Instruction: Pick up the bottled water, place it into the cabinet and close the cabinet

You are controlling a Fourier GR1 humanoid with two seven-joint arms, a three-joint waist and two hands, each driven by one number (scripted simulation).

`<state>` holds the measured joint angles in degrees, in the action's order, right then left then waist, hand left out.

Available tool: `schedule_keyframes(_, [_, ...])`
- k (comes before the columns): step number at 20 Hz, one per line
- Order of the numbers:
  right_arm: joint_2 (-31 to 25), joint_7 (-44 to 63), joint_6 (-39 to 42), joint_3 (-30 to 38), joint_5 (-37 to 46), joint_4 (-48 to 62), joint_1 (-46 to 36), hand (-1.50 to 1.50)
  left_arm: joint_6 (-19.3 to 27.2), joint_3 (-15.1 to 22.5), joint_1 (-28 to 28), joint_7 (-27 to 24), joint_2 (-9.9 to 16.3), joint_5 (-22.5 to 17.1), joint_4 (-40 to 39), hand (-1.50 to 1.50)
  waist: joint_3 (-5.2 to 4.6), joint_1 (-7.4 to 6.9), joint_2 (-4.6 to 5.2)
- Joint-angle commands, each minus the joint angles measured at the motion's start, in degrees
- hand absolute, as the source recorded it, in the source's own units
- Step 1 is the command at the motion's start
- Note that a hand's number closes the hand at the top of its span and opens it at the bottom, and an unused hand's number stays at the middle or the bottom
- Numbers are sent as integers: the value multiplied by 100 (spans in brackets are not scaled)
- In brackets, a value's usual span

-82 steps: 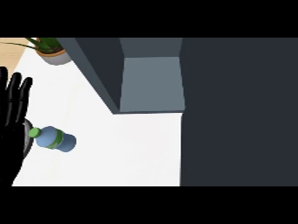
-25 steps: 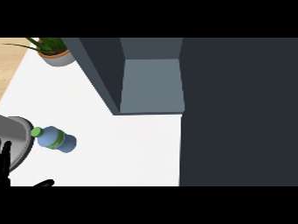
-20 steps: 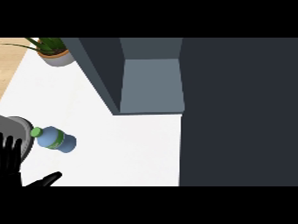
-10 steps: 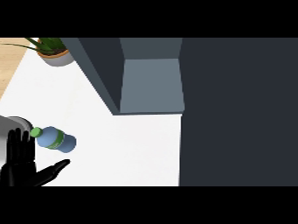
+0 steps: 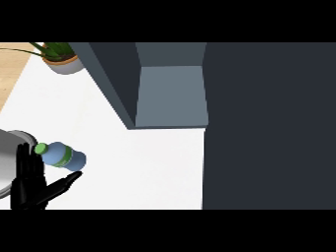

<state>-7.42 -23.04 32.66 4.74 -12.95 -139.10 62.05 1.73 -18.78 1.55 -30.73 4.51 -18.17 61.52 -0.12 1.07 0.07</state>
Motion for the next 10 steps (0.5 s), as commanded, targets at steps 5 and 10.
schedule_keyframes(5, [-47, 193, 89, 453, -792, -885, 381, -150, -295, -287, -662, -610, 120, -152, -1316, -150, 1, -4, 0])
schedule_keyframes(10, [-2, -126, 307, 442, -538, -729, 468, -150, -1048, -440, -992, -1012, 247, -418, -2025, -150, -2, 32, -3])
